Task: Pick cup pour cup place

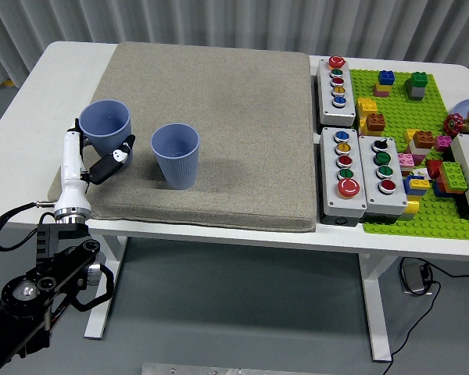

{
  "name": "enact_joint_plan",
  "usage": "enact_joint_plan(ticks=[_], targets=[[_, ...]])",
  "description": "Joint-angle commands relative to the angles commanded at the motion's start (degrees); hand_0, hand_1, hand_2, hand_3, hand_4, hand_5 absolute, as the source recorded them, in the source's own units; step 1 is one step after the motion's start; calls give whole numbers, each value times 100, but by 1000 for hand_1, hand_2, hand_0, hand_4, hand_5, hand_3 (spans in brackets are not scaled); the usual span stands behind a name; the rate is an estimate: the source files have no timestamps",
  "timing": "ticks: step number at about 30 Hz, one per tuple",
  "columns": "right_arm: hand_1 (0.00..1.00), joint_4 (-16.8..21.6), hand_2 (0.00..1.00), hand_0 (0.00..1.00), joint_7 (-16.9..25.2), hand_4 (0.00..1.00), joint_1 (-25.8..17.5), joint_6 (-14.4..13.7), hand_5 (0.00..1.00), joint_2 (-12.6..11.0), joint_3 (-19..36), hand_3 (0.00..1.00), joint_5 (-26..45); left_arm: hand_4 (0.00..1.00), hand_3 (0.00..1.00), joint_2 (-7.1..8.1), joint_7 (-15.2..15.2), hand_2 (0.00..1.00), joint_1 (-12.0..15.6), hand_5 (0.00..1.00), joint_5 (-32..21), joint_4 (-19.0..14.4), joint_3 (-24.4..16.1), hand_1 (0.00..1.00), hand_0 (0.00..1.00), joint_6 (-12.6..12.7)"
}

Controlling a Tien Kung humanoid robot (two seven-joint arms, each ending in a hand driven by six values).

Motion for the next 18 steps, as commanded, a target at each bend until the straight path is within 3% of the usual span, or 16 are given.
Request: enact_joint_plan(ticks=[7,8,18], targets=[[636,-2,580,685,-2,2,18,4,155,1,2,581,2,687,553,-76,-370,615,-34,113,238,327,32,573,547,0],[636,-3,580,685,-1,2,20,4,155,2,-1,582,5,727,553,-83,-426,619,-38,185,254,363,41,575,547,0],[636,-4,580,685,-3,2,32,3,155,9,-14,582,28,732,559,-158,-622,622,4,200,-48,592,83,576,549,0]])
